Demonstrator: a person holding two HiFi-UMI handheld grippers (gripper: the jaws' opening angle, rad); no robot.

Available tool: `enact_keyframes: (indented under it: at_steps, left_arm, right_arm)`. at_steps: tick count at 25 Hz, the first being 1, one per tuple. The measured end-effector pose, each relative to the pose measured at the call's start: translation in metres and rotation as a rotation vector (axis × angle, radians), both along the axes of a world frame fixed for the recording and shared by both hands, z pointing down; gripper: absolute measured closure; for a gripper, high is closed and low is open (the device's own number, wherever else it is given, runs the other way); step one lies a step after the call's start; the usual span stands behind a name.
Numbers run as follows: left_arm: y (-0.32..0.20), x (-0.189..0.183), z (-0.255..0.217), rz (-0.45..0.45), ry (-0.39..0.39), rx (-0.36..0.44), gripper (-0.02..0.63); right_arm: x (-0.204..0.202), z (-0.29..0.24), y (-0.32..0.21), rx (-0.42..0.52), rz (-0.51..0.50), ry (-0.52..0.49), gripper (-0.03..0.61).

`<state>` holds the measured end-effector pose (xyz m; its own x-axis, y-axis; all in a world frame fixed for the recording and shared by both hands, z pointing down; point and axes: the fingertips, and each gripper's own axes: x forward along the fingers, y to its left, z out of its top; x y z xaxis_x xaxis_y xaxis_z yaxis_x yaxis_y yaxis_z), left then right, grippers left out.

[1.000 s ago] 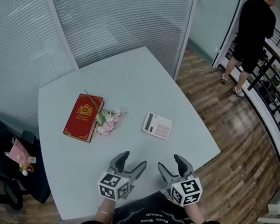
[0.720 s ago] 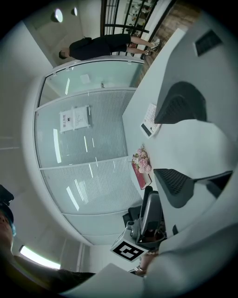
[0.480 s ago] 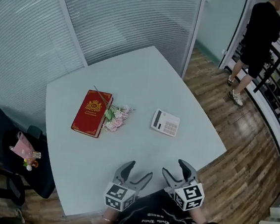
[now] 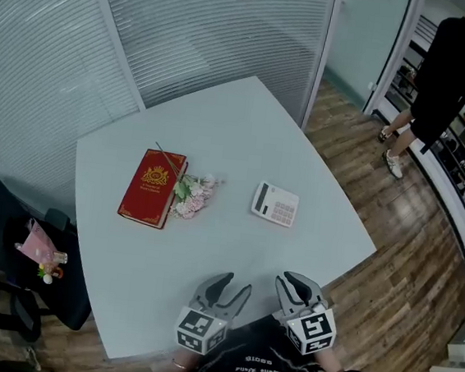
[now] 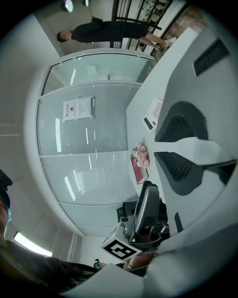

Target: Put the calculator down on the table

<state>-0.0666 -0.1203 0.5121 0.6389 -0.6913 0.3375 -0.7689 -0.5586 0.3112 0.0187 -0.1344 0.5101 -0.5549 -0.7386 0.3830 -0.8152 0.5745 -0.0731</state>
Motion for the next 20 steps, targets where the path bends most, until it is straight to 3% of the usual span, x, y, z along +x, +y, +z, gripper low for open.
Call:
enact_keyframes:
  at_steps: [3,6,10,13,20]
  left_arm:
    - [-0.001,-0.002,0.000,-0.025,0.003,0.009,0.515]
    - [-0.002,-0.003,0.002,-0.033,0.015,-0.002,0.581]
    - [0.003,0.009,0.005,0.029,0.001,-0.016,0.594]
    - [0.003,0.019,0.010,0.065,-0.008,-0.018,0.594]
    - [-0.003,0.020,0.011,0.055,-0.021,-0.011,0.594]
  right_arm:
    - [0.000,0.000,-0.001,0.004,-0.011,0.028,0.552]
    - [-0.008,0.002,0.003,-0.008,-0.070,0.044,0.571]
    - [-0.014,0.010,0.005,0.005,-0.139,0.094,0.571]
    - [-0.015,0.011,0.002,0.004,-0.133,0.100,0.571]
    - [-0.005,0.013,-0.007,0.048,-0.123,0.145,0.572]
